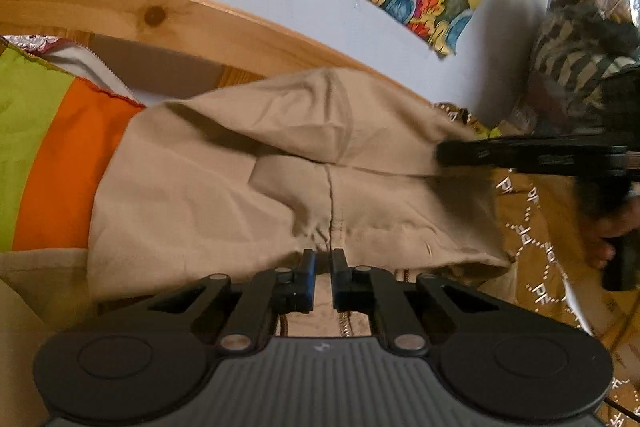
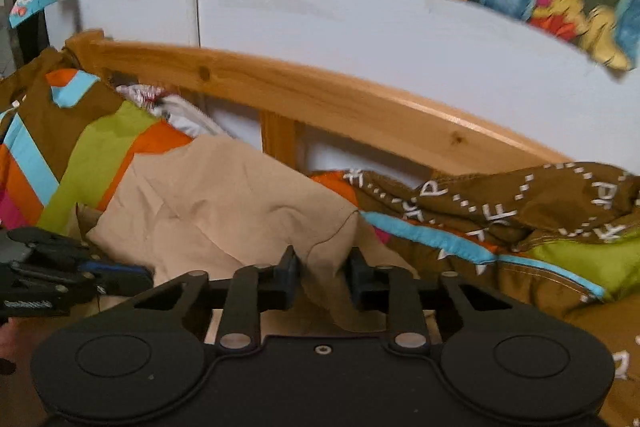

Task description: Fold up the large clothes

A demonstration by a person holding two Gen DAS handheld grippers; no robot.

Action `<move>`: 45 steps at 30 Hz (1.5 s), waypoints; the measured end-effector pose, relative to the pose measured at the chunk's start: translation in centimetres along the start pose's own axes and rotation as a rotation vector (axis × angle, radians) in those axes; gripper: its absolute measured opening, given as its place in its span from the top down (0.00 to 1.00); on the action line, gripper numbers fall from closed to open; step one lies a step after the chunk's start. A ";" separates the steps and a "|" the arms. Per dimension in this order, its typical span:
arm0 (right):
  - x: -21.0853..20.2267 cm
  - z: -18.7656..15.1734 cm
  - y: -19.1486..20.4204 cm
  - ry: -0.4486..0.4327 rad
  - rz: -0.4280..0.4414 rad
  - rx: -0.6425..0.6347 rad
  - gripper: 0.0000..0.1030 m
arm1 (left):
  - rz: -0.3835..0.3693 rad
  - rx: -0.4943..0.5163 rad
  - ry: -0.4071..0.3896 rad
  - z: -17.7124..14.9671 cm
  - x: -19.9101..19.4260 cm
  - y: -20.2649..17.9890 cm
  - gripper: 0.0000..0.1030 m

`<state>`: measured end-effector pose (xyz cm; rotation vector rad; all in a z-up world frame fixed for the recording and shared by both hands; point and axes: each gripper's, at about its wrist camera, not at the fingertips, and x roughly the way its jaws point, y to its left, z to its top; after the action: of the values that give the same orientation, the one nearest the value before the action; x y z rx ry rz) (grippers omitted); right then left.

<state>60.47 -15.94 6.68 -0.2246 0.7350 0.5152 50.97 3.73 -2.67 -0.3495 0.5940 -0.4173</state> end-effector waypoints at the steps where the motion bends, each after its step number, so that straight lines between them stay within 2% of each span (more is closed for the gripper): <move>1: -0.8 -0.2 0.3 -0.025 0.006 -0.001 0.80 | 0.009 -0.001 0.005 0.0 0.1 -0.1 0.92; 7: -4.9 -1.8 2.6 -0.122 -0.006 -0.028 0.84 | 0.056 0.001 0.023 -0.8 0.2 -0.7 0.92; 12: -8.1 -4.1 5.1 -0.181 -0.026 -0.065 0.84 | 0.100 -0.026 0.015 -3.6 -0.6 -1.5 0.91; 15: -9.8 -6.3 7.0 -0.222 -0.049 -0.104 0.84 | 0.099 -0.079 0.044 -6.4 -2.5 -1.1 0.82; 17: -10.9 -8.3 8.2 -0.249 -0.060 -0.119 0.84 | 0.098 -0.140 0.087 -9.0 -5.0 -0.5 0.66; 19: -11.6 -10.6 9.5 -0.265 -0.074 -0.137 0.84 | 0.093 -0.178 0.112 -11.2 -7.8 0.2 0.63; 22: -12.3 -14.1 10.9 -0.247 -0.059 -0.142 0.84 | 0.063 -0.221 0.131 -13.3 -11.8 1.3 0.63; 24: -12.4 -16.6 11.8 -0.217 -0.053 -0.143 0.82 | 0.045 -0.216 0.145 -13.4 -13.4 1.7 0.63; 25: -12.4 -17.9 12.3 -0.194 -0.051 -0.145 0.80 | 0.041 -0.214 0.148 -13.2 -14.0 1.9 0.63; 27: -12.3 -20.1 13.0 -0.150 -0.043 -0.133 0.71 | 0.042 -0.216 0.128 -12.6 -15.1 2.2 0.56; 28: -12.4 -21.1 13.1 -0.124 -0.031 -0.110 0.64 | 0.054 -0.216 0.113 -12.2 -15.2 2.2 0.54; 30: -13.0 -22.8 13.0 -0.096 -0.009 -0.042 0.60 | 0.066 -0.229 0.098 -11.6 -15.6 2.6 0.54; 32: -13.8 -24.1 12.4 -0.082 0.013 0.030 0.49 | 0.080 -0.245 0.091 -11.3 -15.7 2.9 0.54; 33: -14.4 -24.6 11.9 -0.082 0.021 0.078 0.48 | 0.095 -0.244 0.095 -11.0 -15.2 2.8 0.54; 37: -16.5 -25.3 8.1 -0.152 0.063 0.352 0.41 | 0.146 -0.235 0.147 -10.4 -13.1 2.6 0.54; 40: -15.8 -24.8 5.0 -0.143 -0.008 0.516 0.41 | 0.161 -0.248 0.152 -10.0 -12.1 2.6 0.54; 43: -12.9 -23.9 3.0 -0.105 -0.045 0.598 0.46 | 0.176 -0.253 0.164 -9.4 -11.3 2.4 0.54; 45: -10.7 -23.1 2.1 -0.086 -0.036 0.646 0.55 | 0.179 -0.242 0.163 -9.3 -11.2 2.2 0.54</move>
<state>39.23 -26.60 -2.69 0.3839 0.7754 0.2310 37.62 9.08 -5.66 -0.4918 0.8312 -0.2027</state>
